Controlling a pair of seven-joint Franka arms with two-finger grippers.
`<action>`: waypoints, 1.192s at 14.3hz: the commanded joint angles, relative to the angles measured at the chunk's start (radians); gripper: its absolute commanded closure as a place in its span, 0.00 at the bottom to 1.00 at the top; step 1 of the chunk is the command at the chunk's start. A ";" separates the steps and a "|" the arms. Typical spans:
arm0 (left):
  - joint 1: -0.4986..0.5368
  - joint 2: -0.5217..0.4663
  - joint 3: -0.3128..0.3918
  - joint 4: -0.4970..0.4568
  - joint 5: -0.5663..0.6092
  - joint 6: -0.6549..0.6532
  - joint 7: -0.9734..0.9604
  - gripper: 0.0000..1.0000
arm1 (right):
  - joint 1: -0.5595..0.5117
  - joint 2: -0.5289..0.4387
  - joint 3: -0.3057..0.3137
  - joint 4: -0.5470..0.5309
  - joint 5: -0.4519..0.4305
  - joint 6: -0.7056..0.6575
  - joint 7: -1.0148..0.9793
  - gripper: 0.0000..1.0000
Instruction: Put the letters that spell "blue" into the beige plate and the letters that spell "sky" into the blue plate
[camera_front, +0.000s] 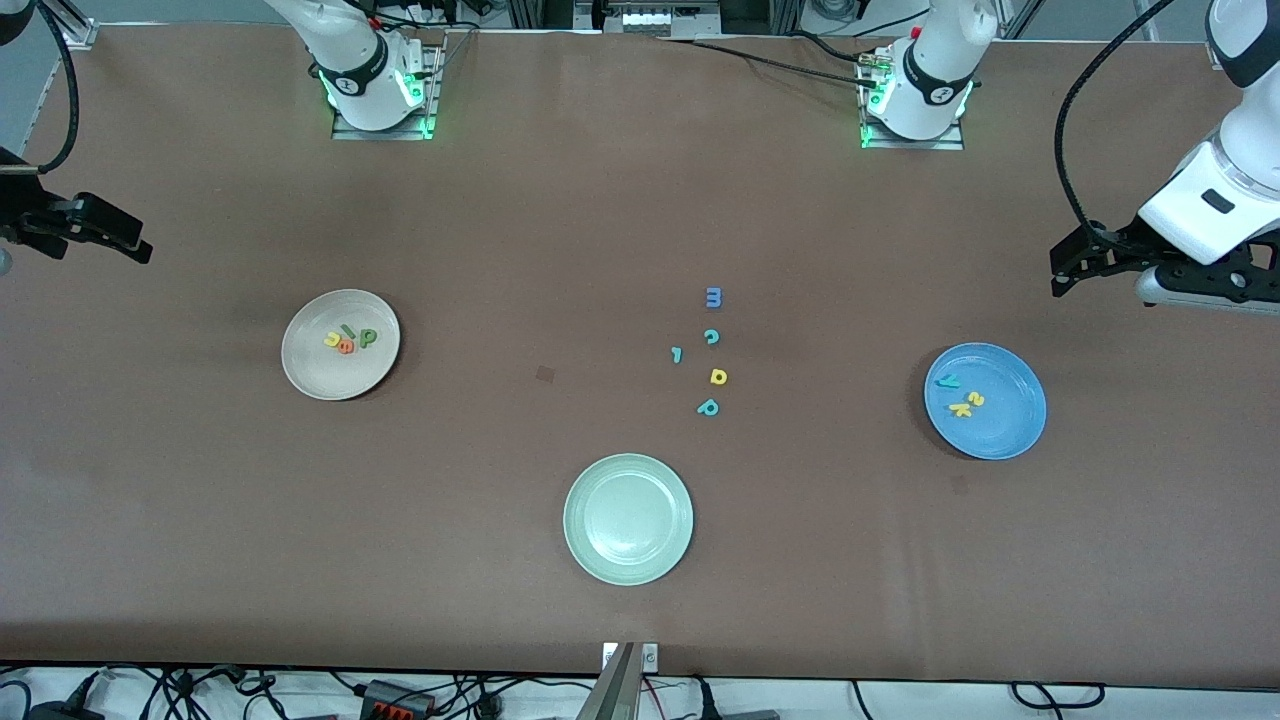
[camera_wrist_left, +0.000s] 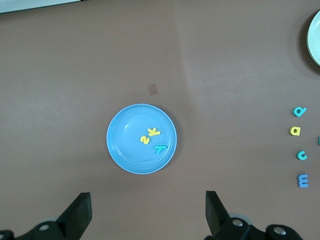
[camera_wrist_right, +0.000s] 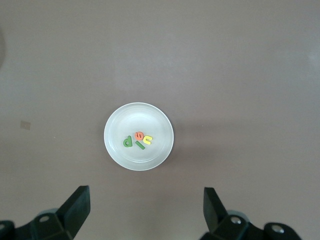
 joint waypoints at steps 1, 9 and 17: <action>-0.003 0.016 0.003 0.028 0.008 -0.008 0.015 0.00 | -0.006 -0.020 0.011 -0.023 -0.016 0.014 0.001 0.00; -0.003 0.016 0.003 0.028 0.008 -0.008 0.015 0.00 | 0.007 -0.014 0.013 -0.023 -0.039 0.025 0.002 0.00; -0.003 0.016 0.003 0.028 0.008 -0.008 0.015 0.00 | 0.005 -0.014 0.013 -0.023 -0.039 0.023 0.001 0.00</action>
